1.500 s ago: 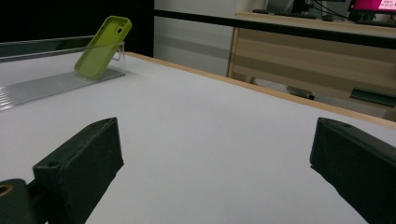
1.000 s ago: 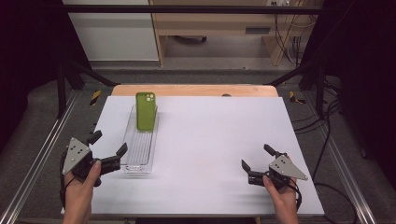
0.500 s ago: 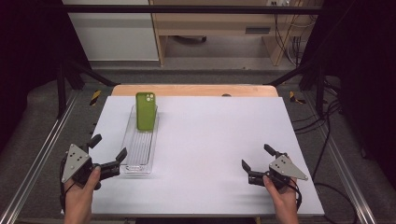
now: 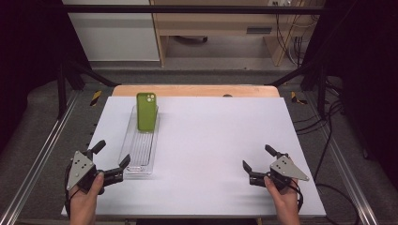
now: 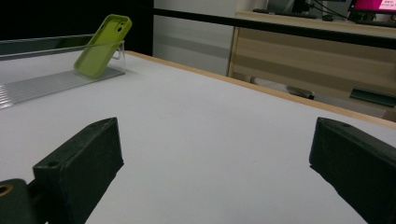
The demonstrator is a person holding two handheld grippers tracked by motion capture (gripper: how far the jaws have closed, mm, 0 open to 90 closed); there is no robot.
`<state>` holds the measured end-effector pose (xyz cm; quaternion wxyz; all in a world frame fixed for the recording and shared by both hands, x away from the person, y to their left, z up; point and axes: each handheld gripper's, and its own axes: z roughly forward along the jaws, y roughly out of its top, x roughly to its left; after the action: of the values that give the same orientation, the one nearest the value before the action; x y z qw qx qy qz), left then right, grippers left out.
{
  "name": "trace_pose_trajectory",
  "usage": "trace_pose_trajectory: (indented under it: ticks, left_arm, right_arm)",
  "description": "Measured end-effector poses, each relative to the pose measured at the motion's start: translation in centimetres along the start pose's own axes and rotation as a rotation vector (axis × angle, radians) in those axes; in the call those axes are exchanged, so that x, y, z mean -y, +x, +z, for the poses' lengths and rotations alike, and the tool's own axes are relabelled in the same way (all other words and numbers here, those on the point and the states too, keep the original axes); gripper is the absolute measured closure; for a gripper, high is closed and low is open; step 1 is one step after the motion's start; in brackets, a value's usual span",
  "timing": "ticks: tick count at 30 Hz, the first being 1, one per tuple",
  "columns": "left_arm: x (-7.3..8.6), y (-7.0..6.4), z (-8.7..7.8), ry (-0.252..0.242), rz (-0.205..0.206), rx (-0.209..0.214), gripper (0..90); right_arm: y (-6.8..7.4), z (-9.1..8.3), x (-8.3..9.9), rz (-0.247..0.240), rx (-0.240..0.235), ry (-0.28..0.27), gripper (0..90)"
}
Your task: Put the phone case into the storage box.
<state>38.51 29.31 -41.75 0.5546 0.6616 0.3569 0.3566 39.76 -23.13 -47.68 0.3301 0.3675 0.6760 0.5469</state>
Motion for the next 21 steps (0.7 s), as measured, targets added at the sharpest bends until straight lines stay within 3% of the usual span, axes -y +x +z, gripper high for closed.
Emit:
trace_pose_trajectory:
  ticks: [21]
  left_arm:
    - [1.6,-0.6,0.2,-0.002,0.013,0.032,2.1]
  right_arm:
    - [0.0,0.0,0.0,-0.002,0.001,-0.002,2.9]
